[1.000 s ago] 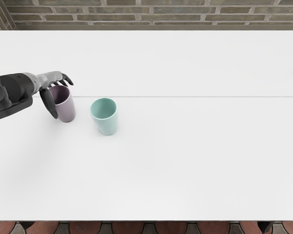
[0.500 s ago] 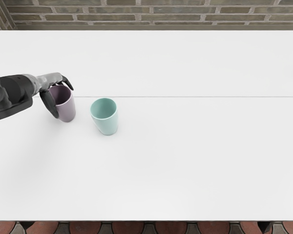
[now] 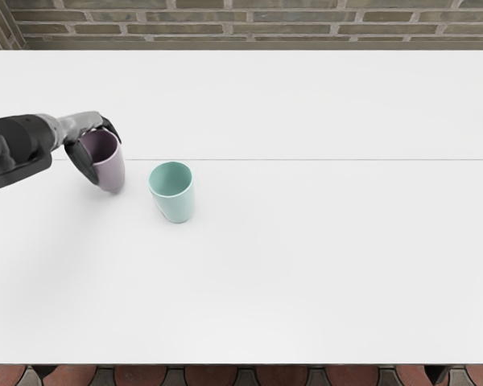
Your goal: Pick up cup and place in cup with left hand
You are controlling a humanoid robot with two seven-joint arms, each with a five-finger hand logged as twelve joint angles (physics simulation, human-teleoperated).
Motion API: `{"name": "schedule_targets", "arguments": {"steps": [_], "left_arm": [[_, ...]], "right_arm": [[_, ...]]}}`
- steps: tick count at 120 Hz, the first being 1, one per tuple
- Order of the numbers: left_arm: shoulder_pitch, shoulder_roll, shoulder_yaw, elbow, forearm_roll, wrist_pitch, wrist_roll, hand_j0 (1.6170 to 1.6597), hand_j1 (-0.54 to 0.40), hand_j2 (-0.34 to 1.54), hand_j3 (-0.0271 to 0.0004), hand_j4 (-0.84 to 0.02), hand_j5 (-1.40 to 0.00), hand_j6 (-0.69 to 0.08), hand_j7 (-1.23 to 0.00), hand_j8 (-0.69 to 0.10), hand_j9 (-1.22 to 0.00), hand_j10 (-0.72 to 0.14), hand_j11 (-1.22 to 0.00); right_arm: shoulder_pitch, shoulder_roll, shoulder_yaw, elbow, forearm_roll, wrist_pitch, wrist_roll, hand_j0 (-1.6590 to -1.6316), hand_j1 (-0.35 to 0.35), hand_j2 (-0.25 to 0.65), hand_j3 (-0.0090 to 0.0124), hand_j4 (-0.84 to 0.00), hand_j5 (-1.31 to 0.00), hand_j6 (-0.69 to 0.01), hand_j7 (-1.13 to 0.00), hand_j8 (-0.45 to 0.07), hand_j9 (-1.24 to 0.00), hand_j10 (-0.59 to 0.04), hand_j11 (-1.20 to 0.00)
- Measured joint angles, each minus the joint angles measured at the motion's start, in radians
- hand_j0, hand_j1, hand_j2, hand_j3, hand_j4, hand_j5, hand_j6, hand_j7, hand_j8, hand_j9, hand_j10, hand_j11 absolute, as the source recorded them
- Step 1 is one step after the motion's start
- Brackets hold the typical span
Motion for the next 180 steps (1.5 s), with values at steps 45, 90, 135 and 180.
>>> {"name": "schedule_targets", "arguments": {"steps": [45,90,135,180], "left_arm": [[-0.132,0.002,-0.016,0.023,-0.084,-0.040,0.000,1.6540,-0.120,0.11,0.0000,-0.394,-0.62,-0.266,-0.62,-0.275,-0.61,-0.436,-0.61],[-0.256,-0.010,-0.007,0.053,-0.233,-0.119,0.000,1.6509,-0.193,0.18,0.0000,-0.322,-0.68,-0.196,-0.68,-0.214,-0.67,-0.413,-0.67],[-0.319,-0.032,-0.002,0.041,-0.403,-0.193,0.000,1.6533,-0.191,0.15,0.0000,-0.296,-0.73,-0.167,-0.72,-0.169,-0.70,-0.373,-0.70],[-0.371,-0.044,0.067,0.015,-0.541,-0.214,0.000,1.6540,-0.228,0.12,0.0000,-0.213,-0.80,-0.090,-0.77,-0.109,-0.74,-0.322,-0.74]], "right_arm": [[0.000,0.000,0.000,0.000,0.000,0.000,0.000,-1.6581,-0.312,-0.006,0.0000,-0.031,-0.04,-0.031,-0.04,-0.031,-0.04,-0.031,-0.04],[0.000,0.000,0.000,0.002,0.000,0.001,0.000,-1.6581,-0.312,-0.006,0.0000,-0.031,-0.04,-0.031,-0.04,-0.031,-0.04,-0.031,-0.04],[0.000,0.000,0.000,0.019,-0.001,0.002,-0.001,-1.6581,-0.312,-0.006,0.0000,-0.031,-0.04,-0.031,-0.04,-0.031,-0.04,-0.031,-0.04],[0.000,0.000,0.000,0.023,-0.003,0.002,-0.001,-1.6581,-0.312,-0.006,0.0000,-0.031,-0.04,-0.031,-0.04,-0.031,-0.04,-0.031,-0.04]]}}
